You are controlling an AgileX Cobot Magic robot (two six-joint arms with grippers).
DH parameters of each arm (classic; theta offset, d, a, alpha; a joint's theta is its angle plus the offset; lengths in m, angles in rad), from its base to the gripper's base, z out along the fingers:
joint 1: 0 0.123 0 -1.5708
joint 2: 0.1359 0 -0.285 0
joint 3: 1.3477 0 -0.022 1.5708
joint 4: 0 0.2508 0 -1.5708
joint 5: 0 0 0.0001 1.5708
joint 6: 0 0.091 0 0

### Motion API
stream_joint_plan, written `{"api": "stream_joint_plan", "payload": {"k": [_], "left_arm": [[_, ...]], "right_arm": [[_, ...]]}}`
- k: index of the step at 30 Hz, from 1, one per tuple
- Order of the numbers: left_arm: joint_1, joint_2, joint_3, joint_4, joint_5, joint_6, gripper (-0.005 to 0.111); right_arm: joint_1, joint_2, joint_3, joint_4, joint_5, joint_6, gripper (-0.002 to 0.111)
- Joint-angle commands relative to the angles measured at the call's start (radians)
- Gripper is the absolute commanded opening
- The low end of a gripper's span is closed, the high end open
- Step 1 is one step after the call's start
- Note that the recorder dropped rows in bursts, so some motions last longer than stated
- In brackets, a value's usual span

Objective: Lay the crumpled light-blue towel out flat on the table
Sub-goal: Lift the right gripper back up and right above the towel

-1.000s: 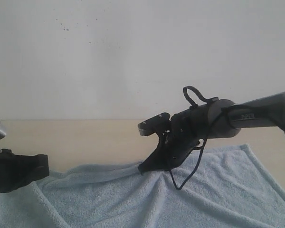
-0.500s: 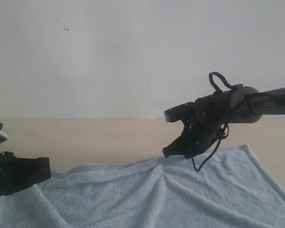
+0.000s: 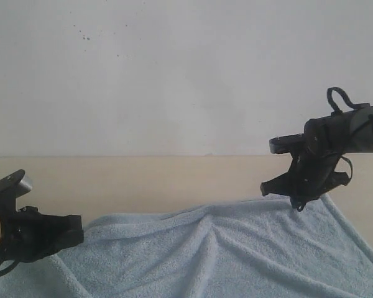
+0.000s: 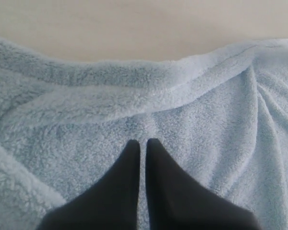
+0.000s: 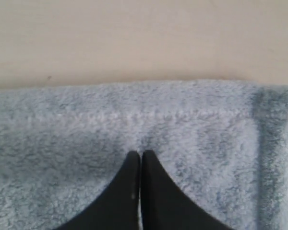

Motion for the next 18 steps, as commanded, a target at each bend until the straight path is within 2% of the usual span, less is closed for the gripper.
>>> {"api": "stream_joint_plan", "payload": {"k": [1, 9, 18], "left_arm": [[-0.012, 0.002, -0.018, 0.017, -0.001, 0.006, 0.004], [-0.012, 0.002, -0.018, 0.03, -0.001, 0.006, 0.004], [-0.012, 0.002, -0.018, 0.035, -0.001, 0.006, 0.004]], "right_arm": [[-0.017, -0.002, -0.005, -0.027, -0.001, -0.01, 0.0], [-0.021, -0.002, -0.005, -0.128, -0.063, -0.003, 0.0], [-0.088, -0.002, -0.005, -0.161, -0.043, -0.002, 0.0]]}}
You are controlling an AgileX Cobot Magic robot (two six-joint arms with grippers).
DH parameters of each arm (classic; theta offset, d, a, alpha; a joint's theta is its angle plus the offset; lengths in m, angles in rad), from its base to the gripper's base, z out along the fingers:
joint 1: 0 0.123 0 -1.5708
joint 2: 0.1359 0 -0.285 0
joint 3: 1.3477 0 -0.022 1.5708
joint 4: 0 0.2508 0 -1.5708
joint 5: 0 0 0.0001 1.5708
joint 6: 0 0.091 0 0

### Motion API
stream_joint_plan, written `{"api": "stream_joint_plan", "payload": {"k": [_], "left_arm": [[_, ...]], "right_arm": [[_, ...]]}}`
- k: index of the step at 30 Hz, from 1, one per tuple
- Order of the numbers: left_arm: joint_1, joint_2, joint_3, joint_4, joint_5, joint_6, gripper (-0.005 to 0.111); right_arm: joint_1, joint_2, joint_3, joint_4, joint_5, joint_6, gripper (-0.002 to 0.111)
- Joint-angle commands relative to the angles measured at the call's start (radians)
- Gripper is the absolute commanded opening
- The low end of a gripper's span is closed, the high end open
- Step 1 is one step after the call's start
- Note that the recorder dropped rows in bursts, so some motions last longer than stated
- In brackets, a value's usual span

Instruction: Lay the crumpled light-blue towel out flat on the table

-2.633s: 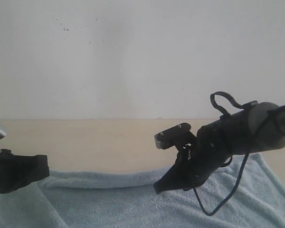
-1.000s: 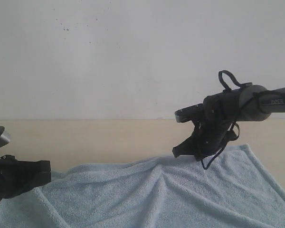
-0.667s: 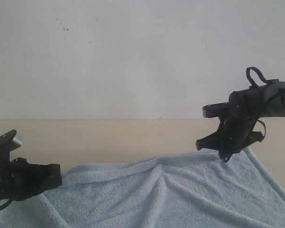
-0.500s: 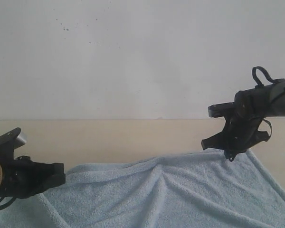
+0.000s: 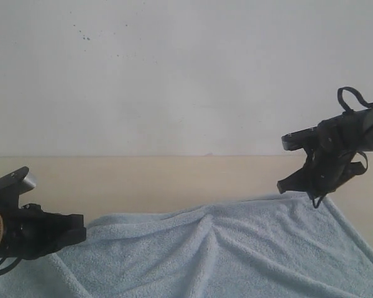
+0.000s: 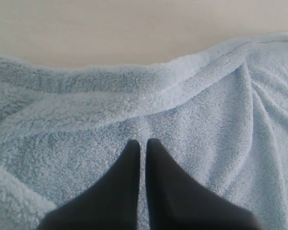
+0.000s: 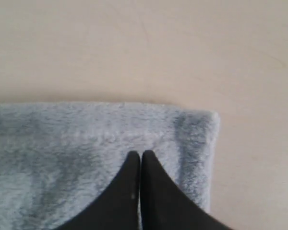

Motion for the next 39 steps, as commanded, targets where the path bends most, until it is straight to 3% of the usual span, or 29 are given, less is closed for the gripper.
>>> {"api": "stream_joint_plan", "payload": {"k": [1, 17, 29, 39], "left_arm": [[-0.006, 0.002, -0.003, 0.008, -0.001, 0.004, 0.004], [-0.006, 0.002, -0.003, 0.015, -0.001, 0.004, 0.004], [-0.006, 0.002, -0.003, 0.046, -0.015, 0.004, 0.004], [-0.006, 0.003, -0.003, 0.046, -0.027, 0.041, 0.004]], "right_arm": [[-0.041, -0.001, -0.005, -0.019, 0.015, 0.0, 0.0], [-0.054, 0.058, -0.005, -0.062, 0.073, -0.012, 0.0], [-0.207, 0.054, -0.005, -0.105, 0.229, -0.004, 0.0], [-0.149, -0.086, -0.005, -0.008, 0.092, -0.057, 0.0]]}}
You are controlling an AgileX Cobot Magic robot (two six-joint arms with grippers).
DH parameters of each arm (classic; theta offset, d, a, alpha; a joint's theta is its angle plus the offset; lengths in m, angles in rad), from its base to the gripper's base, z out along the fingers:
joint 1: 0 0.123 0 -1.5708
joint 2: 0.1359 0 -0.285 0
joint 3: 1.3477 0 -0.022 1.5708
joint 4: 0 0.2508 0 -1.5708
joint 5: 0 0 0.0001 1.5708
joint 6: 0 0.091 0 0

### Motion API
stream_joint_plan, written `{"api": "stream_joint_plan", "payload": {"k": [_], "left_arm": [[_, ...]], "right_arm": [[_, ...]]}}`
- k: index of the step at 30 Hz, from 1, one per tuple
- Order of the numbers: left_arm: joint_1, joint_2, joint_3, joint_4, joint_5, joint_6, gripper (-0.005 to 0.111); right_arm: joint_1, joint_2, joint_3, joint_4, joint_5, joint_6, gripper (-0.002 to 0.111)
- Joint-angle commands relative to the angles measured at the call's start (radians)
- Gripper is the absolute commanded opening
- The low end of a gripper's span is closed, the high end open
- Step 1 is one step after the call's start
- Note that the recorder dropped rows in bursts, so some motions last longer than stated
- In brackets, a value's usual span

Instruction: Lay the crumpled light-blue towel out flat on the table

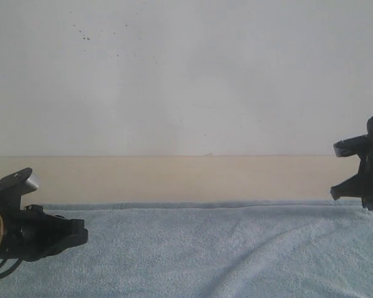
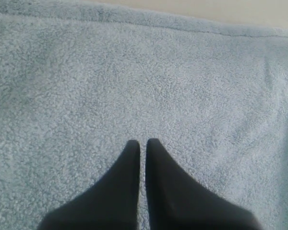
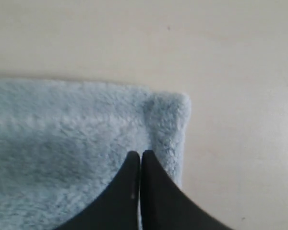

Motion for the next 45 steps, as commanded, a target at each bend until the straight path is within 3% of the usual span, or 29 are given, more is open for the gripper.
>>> {"api": "stream_joint_plan", "payload": {"k": [1, 7, 13, 18, 38, 45], "left_arm": [[-0.006, 0.003, -0.003, 0.004, -0.012, 0.03, 0.004], [-0.006, 0.003, -0.003, 0.004, 0.082, 0.05, 0.004], [-0.006, 0.003, 0.006, 0.05, 0.278, 0.038, 0.004], [-0.006, 0.003, 0.006, 0.152, 0.278, -0.066, 0.004], [-0.006, 0.003, 0.003, 0.119, 0.27, -0.071, 0.004], [-0.006, 0.003, -0.011, 0.119, 0.159, -0.071, 0.004]], "right_arm": [[0.033, -0.082, -0.001, 0.077, -0.07, -0.037, 0.0], [0.061, -0.138, 0.025, 0.281, -0.063, -0.181, 0.0], [0.073, -0.219, 0.219, 0.358, -0.2, -0.198, 0.0], [0.073, -0.304, 0.401, 0.375, -0.3, -0.194, 0.0], [0.072, -0.752, 1.082, 0.352, -0.435, -0.081, 0.0], [0.072, -0.842, 1.206, 0.216, -0.442, 0.009, 0.0]]}}
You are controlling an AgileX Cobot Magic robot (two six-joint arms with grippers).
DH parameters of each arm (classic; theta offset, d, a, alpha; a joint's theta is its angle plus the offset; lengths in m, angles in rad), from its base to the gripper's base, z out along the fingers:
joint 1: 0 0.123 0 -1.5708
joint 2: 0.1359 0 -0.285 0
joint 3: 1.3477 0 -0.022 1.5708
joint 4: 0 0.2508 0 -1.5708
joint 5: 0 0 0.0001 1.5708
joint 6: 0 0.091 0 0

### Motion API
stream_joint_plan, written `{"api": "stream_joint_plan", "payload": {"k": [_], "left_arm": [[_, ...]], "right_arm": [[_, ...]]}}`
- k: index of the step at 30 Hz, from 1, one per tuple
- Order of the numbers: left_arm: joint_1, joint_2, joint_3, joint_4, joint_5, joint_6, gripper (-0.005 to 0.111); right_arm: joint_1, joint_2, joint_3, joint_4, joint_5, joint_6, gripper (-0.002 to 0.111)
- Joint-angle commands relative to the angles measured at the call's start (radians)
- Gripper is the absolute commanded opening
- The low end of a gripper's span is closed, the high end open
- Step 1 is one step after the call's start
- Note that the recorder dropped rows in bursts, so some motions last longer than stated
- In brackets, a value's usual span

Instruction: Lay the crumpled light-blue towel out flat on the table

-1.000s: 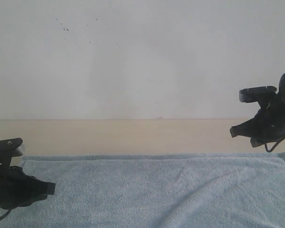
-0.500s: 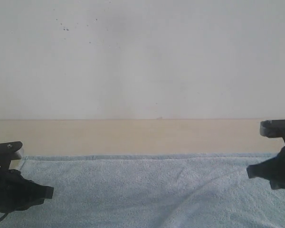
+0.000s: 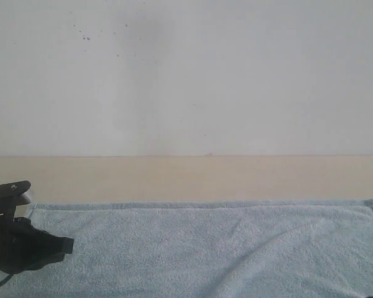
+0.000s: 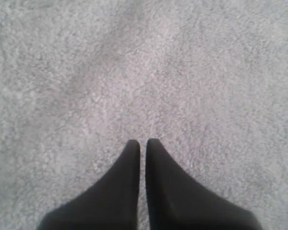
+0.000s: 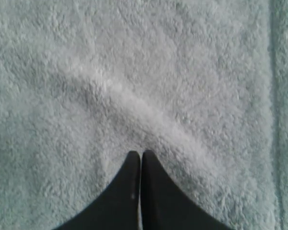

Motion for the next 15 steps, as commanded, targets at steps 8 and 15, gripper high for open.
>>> {"api": "stream_joint_plan", "payload": {"k": [8, 15], "left_arm": [[-0.005, 0.003, -0.009, -0.007, -0.071, -0.032, 0.004], [-0.005, 0.003, -0.009, -0.007, -0.074, -0.039, 0.004]], "right_arm": [[-0.119, -0.018, 0.046, -0.377, 0.008, 0.355, 0.0], [-0.131, 0.025, 0.046, -0.39, 0.001, 0.357, 0.0]]}}
